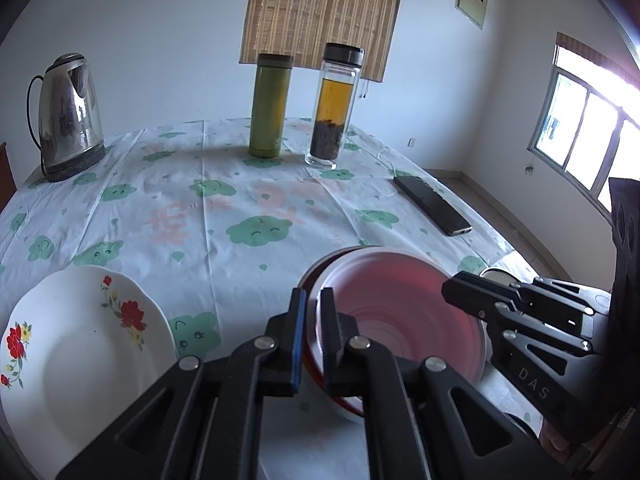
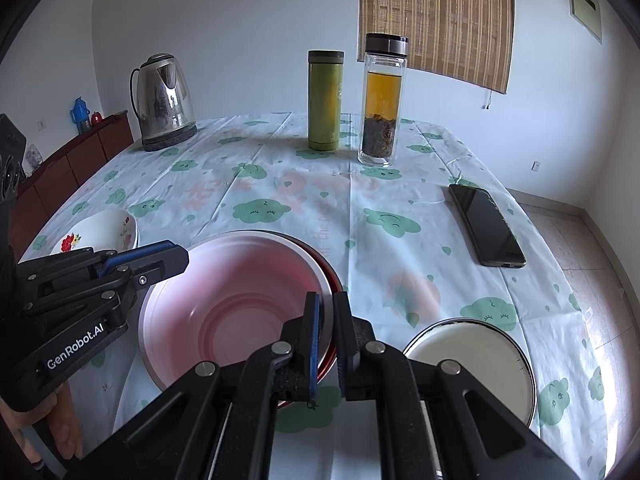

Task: Organize plates and bowls
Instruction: 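Open the left tool to release the pink bowl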

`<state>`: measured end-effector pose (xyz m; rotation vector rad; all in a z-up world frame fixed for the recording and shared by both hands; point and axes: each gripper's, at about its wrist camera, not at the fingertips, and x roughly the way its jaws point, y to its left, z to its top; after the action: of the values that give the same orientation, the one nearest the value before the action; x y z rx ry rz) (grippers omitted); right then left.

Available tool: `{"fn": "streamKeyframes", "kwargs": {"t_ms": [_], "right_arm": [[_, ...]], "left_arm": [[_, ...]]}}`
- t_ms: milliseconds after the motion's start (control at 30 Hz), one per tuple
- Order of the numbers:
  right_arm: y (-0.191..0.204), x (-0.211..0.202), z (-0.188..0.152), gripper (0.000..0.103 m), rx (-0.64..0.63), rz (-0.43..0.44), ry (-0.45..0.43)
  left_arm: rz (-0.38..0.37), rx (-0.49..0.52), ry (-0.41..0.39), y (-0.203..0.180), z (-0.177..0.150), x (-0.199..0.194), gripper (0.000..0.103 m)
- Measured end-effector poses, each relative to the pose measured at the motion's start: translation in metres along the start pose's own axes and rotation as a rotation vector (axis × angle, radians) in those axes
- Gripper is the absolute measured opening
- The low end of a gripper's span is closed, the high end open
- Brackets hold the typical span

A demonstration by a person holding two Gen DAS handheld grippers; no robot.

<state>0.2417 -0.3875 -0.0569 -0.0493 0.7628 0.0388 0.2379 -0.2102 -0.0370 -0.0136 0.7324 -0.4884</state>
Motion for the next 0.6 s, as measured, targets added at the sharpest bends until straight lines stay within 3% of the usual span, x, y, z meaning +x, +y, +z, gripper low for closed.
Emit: {"fn": "streamKeyframes", "kwargs": {"t_ms": [200,367,533,600], "right_arm": [[-0.001,-0.0007,0.0008,0.008,0.007,0.011,-0.006],[0.0009,-0.002,0.0006,0.008,-0.006,0.013,-0.008],[0.0007,-0.0021,0.0006,0.01,-0.004,0.013,-0.009],[0.0014,-0.0016,0.0003,0.016,-0.009,0.015,-0.004]], "left_arm": [[0.003,-0.002,-0.006,0.0011,0.0001,-0.0009,0.004],[0.0,-0.007,-0.013,0.0023,0.0002,-0.003,0.01],[0.005,-0.017,-0.028,0.0048,0.0,-0.0058,0.028],[0.005,-0.021,-0.035,0.0057,0.0006,-0.0074,0.032]]}}
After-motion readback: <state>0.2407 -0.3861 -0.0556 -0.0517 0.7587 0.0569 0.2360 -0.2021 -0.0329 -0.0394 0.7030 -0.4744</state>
